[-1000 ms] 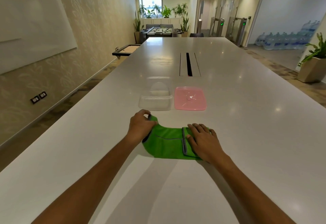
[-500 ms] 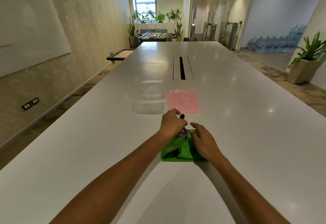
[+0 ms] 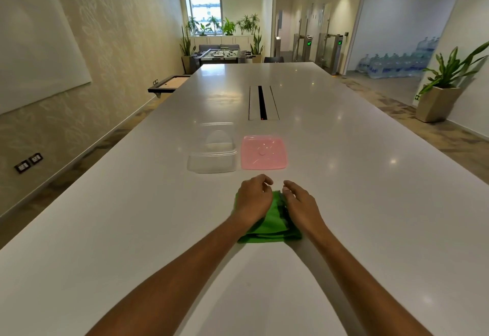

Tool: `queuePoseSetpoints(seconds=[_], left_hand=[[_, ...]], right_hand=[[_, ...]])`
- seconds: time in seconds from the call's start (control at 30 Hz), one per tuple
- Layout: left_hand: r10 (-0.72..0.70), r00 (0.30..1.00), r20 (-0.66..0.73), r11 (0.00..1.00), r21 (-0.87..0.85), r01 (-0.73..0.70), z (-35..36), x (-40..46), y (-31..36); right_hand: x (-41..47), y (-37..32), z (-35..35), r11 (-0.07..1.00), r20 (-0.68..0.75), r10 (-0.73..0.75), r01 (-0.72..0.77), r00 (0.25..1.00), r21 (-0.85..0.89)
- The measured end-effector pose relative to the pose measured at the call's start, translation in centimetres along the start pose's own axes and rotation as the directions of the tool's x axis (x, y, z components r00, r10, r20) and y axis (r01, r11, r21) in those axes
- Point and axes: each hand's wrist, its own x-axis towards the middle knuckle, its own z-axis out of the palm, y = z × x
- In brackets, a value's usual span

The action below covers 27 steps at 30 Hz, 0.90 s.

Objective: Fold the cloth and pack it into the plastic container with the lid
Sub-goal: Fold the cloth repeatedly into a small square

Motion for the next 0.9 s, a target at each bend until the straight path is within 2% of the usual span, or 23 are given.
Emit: queuePoseSetpoints(seconds=[0.1, 0.2, 0.4, 0.9], left_hand=[[0.227, 0.974, 0.003, 0.951, 0.217, -0.222, -0.2, -0.6, -1.4], [0.327, 0.939, 0.104, 0.882, 0.322, -0.343, 0.0, -1.1, -2.8], [0.215, 0.936, 0.279, 0.852, 0.414, -0.319, 0.6, -2.1, -5.0], [0.216, 0.945, 0.244, 0.825, 0.472, -0.311, 1.6, -2.6, -6.5]], right_hand=[[0.0, -0.5, 0.7, 0.946, 0.045, -0.176, 0.182, 0.983, -0.268], [-0.1, -0.7, 1.7, 0.874, 0.121, -0.237, 0.266, 0.964, -0.406], [-0.7, 0.9, 3.0, 0.796, 0.225, -0.165, 0.264, 0.960, -0.545], [-0.6, 2.3, 2.9, 0.809, 0.244, -0.161, 0.270, 0.956, -0.523]])
